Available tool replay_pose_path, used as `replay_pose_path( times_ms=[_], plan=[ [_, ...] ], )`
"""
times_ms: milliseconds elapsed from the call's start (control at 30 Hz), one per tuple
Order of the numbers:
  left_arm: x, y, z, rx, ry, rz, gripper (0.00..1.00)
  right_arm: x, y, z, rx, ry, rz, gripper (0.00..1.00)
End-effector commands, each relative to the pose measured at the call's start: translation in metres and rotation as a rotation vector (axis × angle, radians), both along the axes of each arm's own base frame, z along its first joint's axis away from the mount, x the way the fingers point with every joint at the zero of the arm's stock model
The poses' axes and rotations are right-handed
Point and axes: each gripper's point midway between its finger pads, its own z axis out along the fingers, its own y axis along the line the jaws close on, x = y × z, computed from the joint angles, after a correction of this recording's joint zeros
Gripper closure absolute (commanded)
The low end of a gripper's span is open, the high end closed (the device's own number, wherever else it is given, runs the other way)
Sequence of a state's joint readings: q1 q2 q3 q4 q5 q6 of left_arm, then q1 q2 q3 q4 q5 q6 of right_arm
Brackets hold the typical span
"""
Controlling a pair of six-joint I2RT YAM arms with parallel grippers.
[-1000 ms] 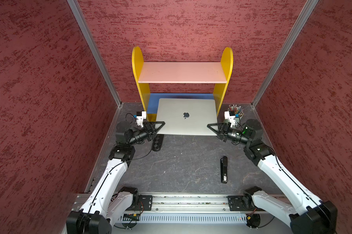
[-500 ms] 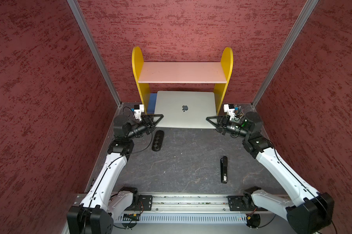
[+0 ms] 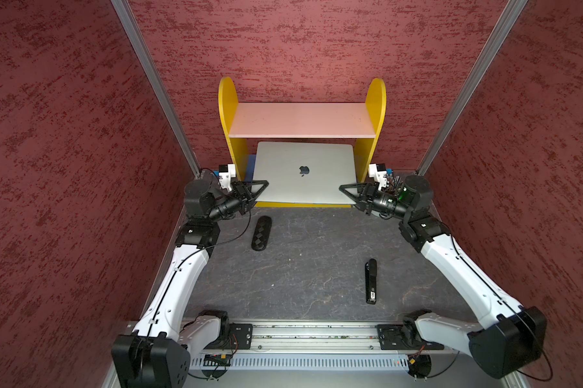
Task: Close the laptop lid and set it aside
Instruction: Place the laptop on the shelf.
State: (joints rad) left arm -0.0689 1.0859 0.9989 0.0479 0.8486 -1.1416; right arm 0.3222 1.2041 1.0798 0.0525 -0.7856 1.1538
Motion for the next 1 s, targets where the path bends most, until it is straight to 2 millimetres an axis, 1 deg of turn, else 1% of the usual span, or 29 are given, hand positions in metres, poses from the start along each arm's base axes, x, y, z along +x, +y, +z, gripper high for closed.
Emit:
replay_pose_path(
  times_ms=[0, 200, 433, 667, 833, 867, 967],
  plan=[
    [-0.037, -0.026, 0.056, 0.04, -0.275, -0.183, 0.99, -0.013, 0.019, 0.003, -0.047, -0.08, 0.111, 0.84],
    [-0.029, -0.026, 0.065, 0.042, -0.288, -0.18, 0.98, -0.008, 0.02, 0.014, -0.058, -0.098, 0.106, 0.83],
    [-0.016, -0.028, 0.073, 0.036, -0.289, -0.183, 0.98, 0.003, 0.022, 0.023, -0.075, -0.113, 0.094, 0.83],
    [0.002, -0.029, 0.081, 0.036, -0.286, -0.18, 0.98, 0.023, 0.028, 0.029, -0.087, -0.104, 0.088, 0.83],
    [0.018, -0.029, 0.082, 0.035, -0.27, -0.174, 0.97, 0.037, 0.033, 0.032, -0.089, -0.094, 0.088, 0.82],
    [0.021, -0.028, 0.082, 0.035, -0.267, -0.173, 0.97, 0.038, 0.033, 0.035, -0.087, -0.098, 0.088, 0.82],
    [0.03, -0.027, 0.084, 0.035, -0.264, -0.166, 0.97, 0.049, 0.037, 0.029, -0.093, -0.076, 0.09, 0.81]
  ],
)
